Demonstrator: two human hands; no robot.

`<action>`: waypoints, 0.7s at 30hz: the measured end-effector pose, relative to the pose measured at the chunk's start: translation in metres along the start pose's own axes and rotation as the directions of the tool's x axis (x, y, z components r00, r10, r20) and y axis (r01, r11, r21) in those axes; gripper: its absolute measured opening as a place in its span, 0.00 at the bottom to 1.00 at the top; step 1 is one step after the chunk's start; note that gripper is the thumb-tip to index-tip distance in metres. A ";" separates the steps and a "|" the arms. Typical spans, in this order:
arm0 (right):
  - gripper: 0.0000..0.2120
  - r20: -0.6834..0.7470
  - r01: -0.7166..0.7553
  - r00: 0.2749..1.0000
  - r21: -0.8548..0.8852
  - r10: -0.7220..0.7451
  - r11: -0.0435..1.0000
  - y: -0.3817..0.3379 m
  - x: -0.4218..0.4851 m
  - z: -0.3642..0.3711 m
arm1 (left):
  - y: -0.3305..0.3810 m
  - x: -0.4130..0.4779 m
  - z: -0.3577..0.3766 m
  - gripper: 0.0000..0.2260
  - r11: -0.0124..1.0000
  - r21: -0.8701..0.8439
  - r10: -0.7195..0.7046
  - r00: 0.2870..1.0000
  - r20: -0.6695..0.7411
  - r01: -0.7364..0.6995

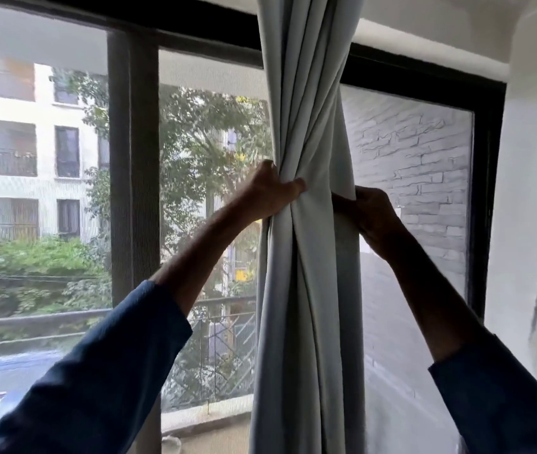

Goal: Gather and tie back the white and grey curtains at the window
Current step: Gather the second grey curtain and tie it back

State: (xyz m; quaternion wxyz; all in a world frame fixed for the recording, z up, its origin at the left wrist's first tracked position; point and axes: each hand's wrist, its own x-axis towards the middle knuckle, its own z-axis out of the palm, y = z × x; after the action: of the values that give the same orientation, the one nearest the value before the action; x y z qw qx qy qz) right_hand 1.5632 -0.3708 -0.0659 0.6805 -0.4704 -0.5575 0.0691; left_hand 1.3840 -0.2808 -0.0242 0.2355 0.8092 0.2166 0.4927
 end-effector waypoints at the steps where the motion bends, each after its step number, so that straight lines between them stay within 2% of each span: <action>1: 0.16 -0.023 0.015 1.000 -0.040 -0.016 0.999 0.000 -0.003 0.002 | -0.003 -0.004 0.002 0.20 0.999 0.041 -0.002 1.000 -0.003 0.002; 4: 0.13 -0.120 0.032 0.992 -0.071 -0.041 0.997 0.001 -0.009 0.012 | -0.006 -0.010 0.006 0.17 0.986 0.164 0.029 0.999 -0.046 -0.021; 6: 0.13 -0.159 -0.011 0.987 -0.027 0.006 1.000 0.005 -0.011 0.016 | -0.005 -0.008 0.006 0.17 0.972 0.231 0.064 0.995 -0.075 -0.045; 8: 0.15 -0.115 -0.133 0.984 0.048 0.138 0.990 0.011 -0.011 0.015 | -0.004 -0.009 0.003 0.16 0.966 0.250 0.087 0.995 -0.057 -0.070; 11: 0.16 0.078 -0.243 0.970 0.216 0.231 0.946 0.017 -0.008 0.006 | -0.005 -0.008 -0.002 0.15 0.976 0.199 0.085 0.996 0.009 -0.085; 13: 0.16 0.100 -0.283 0.959 0.327 0.265 0.902 0.015 -0.007 0.003 | -0.006 -0.008 -0.004 0.16 0.977 0.198 0.081 0.996 0.025 -0.084; 14: 0.16 0.062 -0.244 0.969 0.320 0.237 0.916 0.014 -0.008 0.004 | -0.007 -0.008 -0.003 0.18 0.971 0.227 0.079 0.997 0.020 -0.081; 16: 0.15 -0.134 -0.058 0.989 0.096 0.070 0.994 0.018 -0.010 0.010 | -0.011 -0.008 0.002 0.19 0.946 0.315 0.089 0.996 -0.015 -0.080; 18: 0.13 -0.256 0.070 0.957 -0.245 -0.134 0.967 0.023 -0.018 0.025 | -0.016 -0.011 0.012 0.18 0.917 0.393 0.106 0.992 -0.075 -0.069; 19: 0.14 -0.256 0.102 0.943 -0.388 -0.213 0.916 0.027 -0.024 0.034 | -0.018 -0.015 0.019 0.20 0.901 0.431 0.116 0.987 -0.110 -0.058; 21: 0.16 -0.168 0.165 0.932 -0.592 -0.321 0.789 0.036 -0.039 0.051 | -0.019 -0.027 0.031 0.21 0.876 0.480 0.137 0.980 -0.142 -0.053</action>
State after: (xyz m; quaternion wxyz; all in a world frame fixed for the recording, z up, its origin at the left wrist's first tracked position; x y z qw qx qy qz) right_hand 1.5220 -0.3463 -0.1223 0.5790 -0.5803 -0.5147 -0.2512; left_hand 1.3988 -0.2869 -0.0666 -0.0134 0.8064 0.3099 0.5034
